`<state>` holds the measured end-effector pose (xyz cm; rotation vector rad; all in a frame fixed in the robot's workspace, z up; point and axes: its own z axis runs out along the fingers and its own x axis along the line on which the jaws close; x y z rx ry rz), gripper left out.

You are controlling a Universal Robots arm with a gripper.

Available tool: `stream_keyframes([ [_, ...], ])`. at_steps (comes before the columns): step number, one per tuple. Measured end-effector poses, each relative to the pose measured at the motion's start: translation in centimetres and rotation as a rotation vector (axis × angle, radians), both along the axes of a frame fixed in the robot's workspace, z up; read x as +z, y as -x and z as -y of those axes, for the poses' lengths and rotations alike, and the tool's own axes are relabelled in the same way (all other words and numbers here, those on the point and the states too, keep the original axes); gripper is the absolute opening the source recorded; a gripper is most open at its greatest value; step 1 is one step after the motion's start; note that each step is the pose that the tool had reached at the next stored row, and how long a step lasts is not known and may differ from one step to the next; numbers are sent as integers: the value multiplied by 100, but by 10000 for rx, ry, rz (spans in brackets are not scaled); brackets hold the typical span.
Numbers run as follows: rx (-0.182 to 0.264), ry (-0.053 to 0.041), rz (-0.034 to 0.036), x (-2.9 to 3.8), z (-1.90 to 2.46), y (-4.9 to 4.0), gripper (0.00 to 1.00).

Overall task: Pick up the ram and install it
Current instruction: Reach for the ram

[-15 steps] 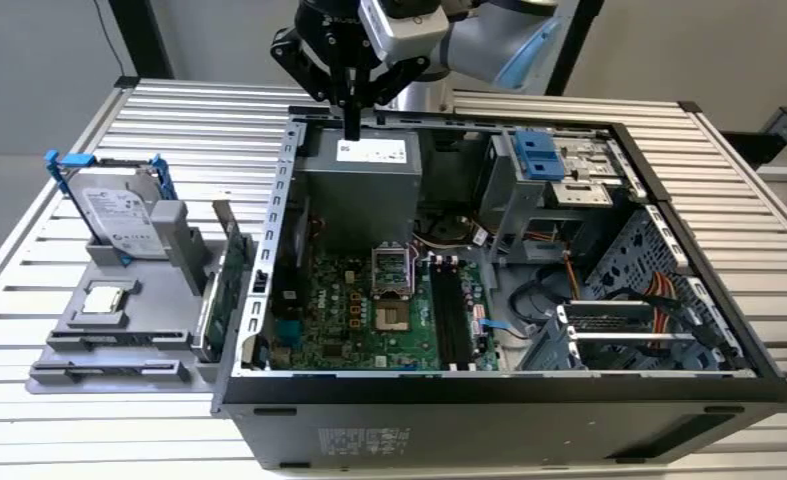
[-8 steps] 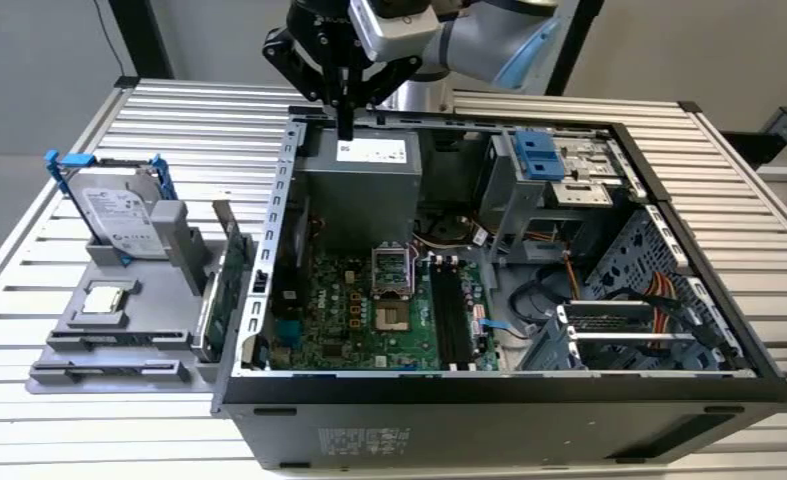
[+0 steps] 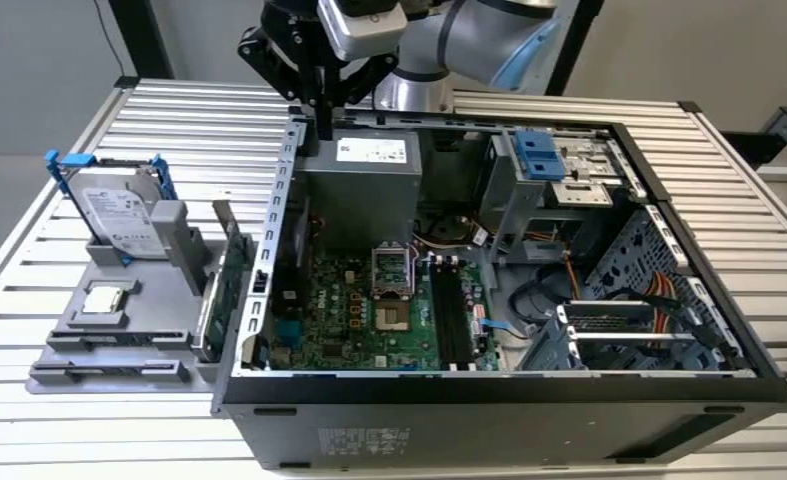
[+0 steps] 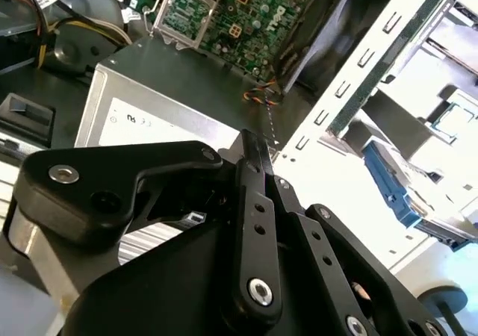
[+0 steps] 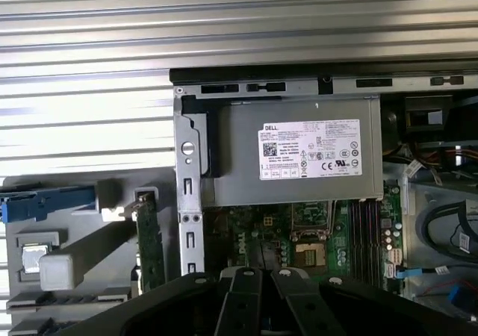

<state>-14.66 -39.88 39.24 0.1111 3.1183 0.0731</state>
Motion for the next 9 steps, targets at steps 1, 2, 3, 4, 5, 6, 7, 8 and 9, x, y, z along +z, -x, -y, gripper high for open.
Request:
stream_keyframes([
  [1,0,0,0,0,0,22,0],
  [2,-1,0,0,0,0,45,0],
  [3,-1,1,0,0,0,64,0],
  [4,0,0,0,0,0,83,0],
  [5,0,1,-1,0,0,103,0],
  [6,0,0,0,0,0,122,0],
  [7,1,1,-1,0,0,140,0],
  [8,0,1,-1,0,0,160,0],
  [9,0,1,0,0,0,187,0],
])
